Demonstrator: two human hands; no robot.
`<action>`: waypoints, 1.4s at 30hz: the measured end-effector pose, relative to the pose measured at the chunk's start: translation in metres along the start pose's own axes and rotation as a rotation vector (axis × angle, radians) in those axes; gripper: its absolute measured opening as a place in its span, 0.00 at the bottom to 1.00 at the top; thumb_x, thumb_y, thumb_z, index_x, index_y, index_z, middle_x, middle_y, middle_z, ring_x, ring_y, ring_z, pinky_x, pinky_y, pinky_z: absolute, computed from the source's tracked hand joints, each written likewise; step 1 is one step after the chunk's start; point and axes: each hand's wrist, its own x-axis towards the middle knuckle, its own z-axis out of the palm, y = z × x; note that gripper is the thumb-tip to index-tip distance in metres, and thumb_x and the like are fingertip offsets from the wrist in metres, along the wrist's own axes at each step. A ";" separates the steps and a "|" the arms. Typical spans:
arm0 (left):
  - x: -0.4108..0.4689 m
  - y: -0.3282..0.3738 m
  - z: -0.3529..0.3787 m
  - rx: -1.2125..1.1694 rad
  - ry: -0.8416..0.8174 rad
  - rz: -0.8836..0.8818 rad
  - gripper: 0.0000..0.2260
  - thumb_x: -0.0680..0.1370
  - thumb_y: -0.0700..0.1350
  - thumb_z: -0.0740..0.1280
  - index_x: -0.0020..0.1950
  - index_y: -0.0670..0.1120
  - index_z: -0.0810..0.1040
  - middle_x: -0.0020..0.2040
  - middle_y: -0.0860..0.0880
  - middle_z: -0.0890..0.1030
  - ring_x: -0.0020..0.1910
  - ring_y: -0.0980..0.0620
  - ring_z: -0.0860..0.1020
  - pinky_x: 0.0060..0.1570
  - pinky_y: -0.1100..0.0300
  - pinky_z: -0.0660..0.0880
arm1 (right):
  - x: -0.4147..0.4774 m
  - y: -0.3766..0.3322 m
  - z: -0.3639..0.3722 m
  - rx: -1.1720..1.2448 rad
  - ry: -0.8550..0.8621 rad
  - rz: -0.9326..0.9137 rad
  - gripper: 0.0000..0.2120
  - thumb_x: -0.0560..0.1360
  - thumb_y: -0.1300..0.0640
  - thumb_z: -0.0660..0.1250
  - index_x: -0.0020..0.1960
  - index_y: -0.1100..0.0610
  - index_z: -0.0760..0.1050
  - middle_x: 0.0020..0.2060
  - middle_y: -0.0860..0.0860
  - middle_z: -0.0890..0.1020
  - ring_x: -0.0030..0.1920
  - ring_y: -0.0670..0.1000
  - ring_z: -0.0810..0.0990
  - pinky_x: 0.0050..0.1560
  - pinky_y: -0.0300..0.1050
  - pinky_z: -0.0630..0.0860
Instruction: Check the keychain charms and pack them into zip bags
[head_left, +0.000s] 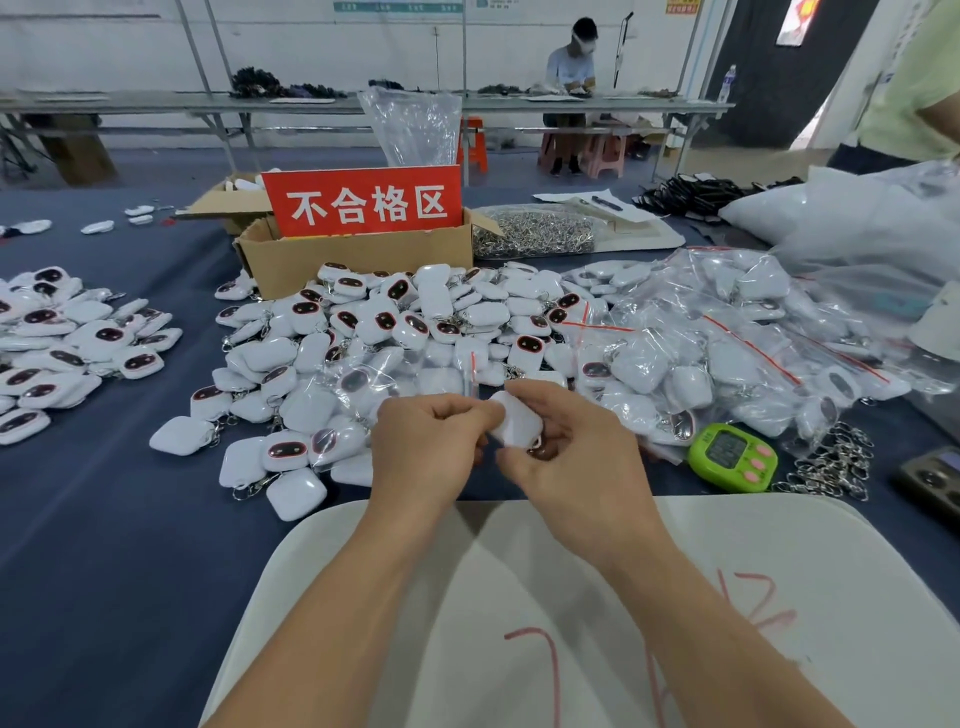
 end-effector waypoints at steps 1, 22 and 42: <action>0.000 0.000 0.000 0.014 -0.010 -0.016 0.06 0.71 0.45 0.77 0.33 0.51 0.87 0.27 0.49 0.81 0.26 0.55 0.77 0.36 0.59 0.74 | -0.001 0.001 0.001 -0.059 -0.025 -0.017 0.24 0.69 0.63 0.74 0.60 0.41 0.80 0.49 0.40 0.85 0.48 0.41 0.83 0.52 0.36 0.79; -0.002 -0.001 0.013 0.876 0.258 0.203 0.08 0.75 0.50 0.64 0.40 0.58 0.82 0.31 0.56 0.73 0.35 0.50 0.72 0.33 0.59 0.61 | 0.018 0.004 -0.012 0.419 0.162 0.397 0.08 0.81 0.60 0.66 0.45 0.56 0.83 0.30 0.54 0.83 0.25 0.47 0.77 0.25 0.36 0.70; -0.011 -0.004 0.022 0.277 0.035 0.336 0.09 0.80 0.47 0.68 0.40 0.52 0.76 0.30 0.54 0.79 0.29 0.57 0.72 0.33 0.62 0.68 | 0.012 0.008 -0.016 0.111 0.025 0.184 0.07 0.70 0.54 0.70 0.47 0.48 0.81 0.27 0.54 0.80 0.25 0.48 0.72 0.29 0.43 0.71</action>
